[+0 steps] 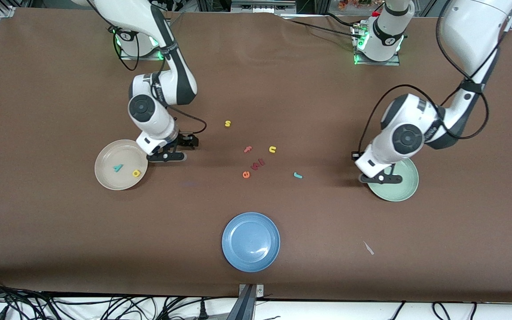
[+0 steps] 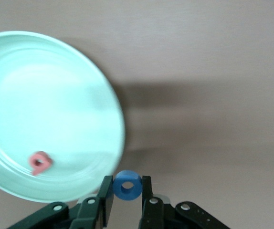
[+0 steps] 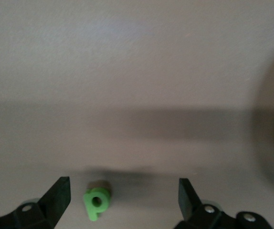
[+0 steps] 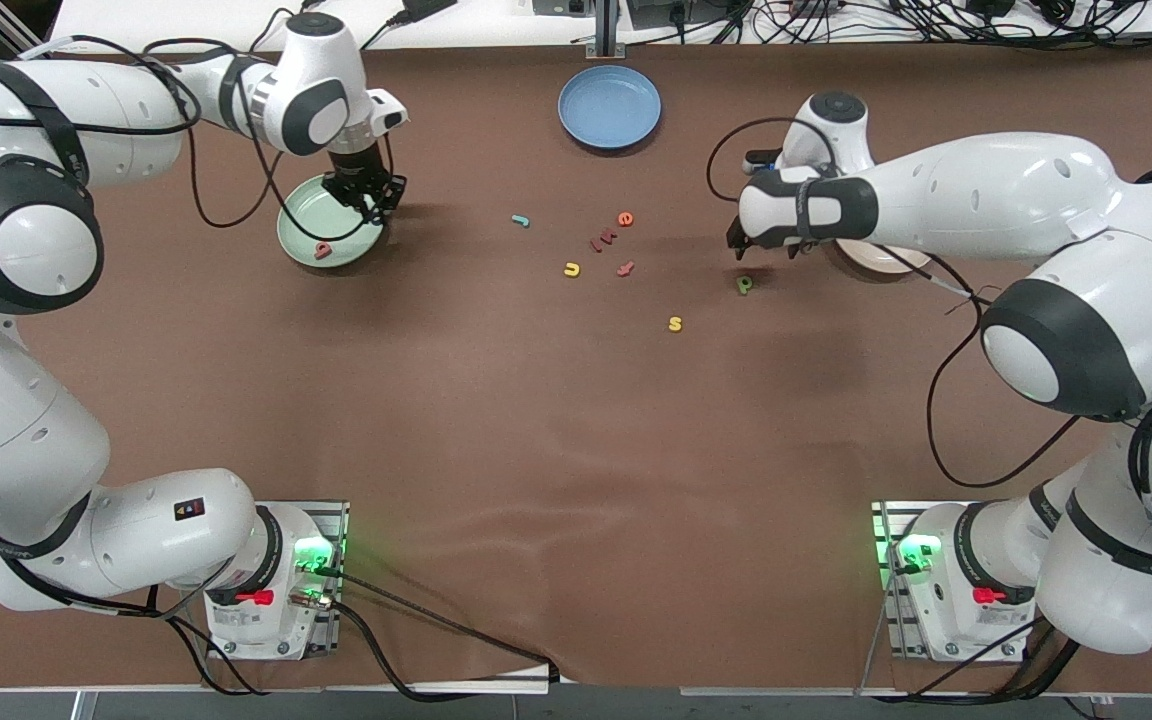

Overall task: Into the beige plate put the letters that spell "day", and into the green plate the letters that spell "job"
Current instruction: 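Place the o on the green plate while the right gripper reaches green p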

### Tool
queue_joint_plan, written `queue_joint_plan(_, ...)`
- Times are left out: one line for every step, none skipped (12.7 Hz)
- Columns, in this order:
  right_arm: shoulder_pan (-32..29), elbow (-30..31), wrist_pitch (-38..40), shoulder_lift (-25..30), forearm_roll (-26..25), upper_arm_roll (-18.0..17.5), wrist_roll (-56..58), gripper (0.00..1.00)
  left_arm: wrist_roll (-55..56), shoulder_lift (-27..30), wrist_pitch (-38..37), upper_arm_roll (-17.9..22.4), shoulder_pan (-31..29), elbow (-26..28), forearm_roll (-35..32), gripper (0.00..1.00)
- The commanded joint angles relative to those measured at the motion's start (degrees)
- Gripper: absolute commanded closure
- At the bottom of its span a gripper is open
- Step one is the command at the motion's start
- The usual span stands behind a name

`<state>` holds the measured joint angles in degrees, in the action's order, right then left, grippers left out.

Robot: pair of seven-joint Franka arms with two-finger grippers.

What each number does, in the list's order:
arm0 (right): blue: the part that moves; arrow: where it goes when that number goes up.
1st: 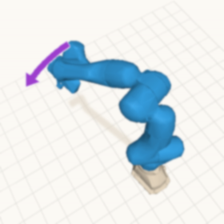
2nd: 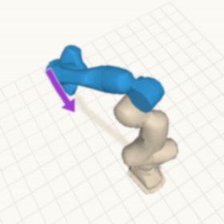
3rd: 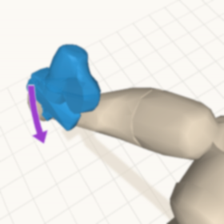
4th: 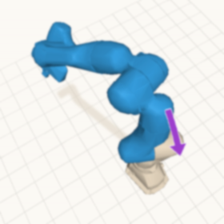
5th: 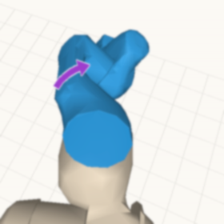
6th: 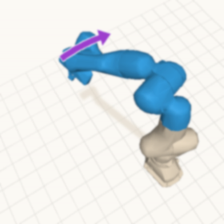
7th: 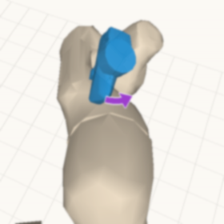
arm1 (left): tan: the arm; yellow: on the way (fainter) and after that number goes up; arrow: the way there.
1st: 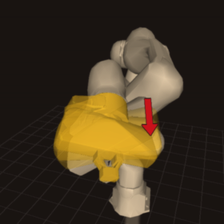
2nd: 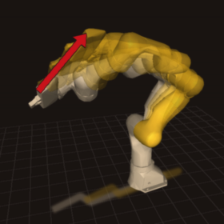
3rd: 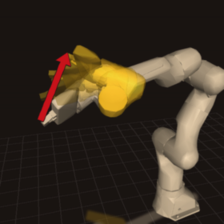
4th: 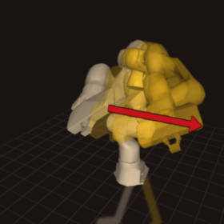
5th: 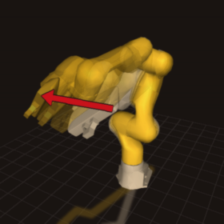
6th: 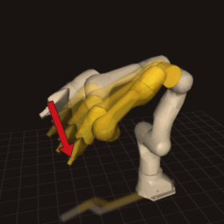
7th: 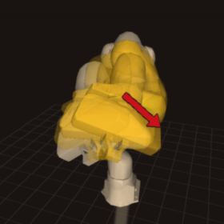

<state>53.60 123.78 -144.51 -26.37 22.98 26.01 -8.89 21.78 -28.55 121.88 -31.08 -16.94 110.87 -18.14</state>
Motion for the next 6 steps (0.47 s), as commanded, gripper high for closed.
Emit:
queue_joint_plan(0.0, 3.2, -2.5, 2.1, 1.2, -1.5, -0.5, 0.0, -2.6, -1.8, -0.4, 1.2, -1.5, -0.4, -2.5, 0.97)
queue_joint_plan(0.0, 3.2, -2.4, 2.0, 1.2, -2.1, -0.3, 0.0, -3.4, -2.2, -0.3, 1.4, -1.6, -0.7, -2.9, 0.97)
queue_joint_plan(0.0, 3.2, -2.0, 1.9, 1.2, -2.4, -0.3, 0.0, -3.5, -3.3, -0.1, 1.7, -1.9, -0.7, -3.1, 0.97)
queue_joint_plan(0.0, 3.2, -1.8, 1.9, 1.2, -3.3, 0.0, 0.01, -3.4, -4.4, 0.6, 1.7, -2.0, -1.1, -3.1, 0.97)
queue_joint_plan(0.0, 3.2, -1.5, 1.8, 1.2, -3.4, 0.5, 0.01, -3.4, -5.1, 1.2, 1.9, -2.2, -1.1, -3.1, 0.97)
queue_joint_plan(0.0, 3.2, -1.4, 1.3, 1.2, -3.6, 1.1, 0.01, -3.4, -5.9, 1.3, 1.9, -2.2, -1.2, -3.1, 0.97)
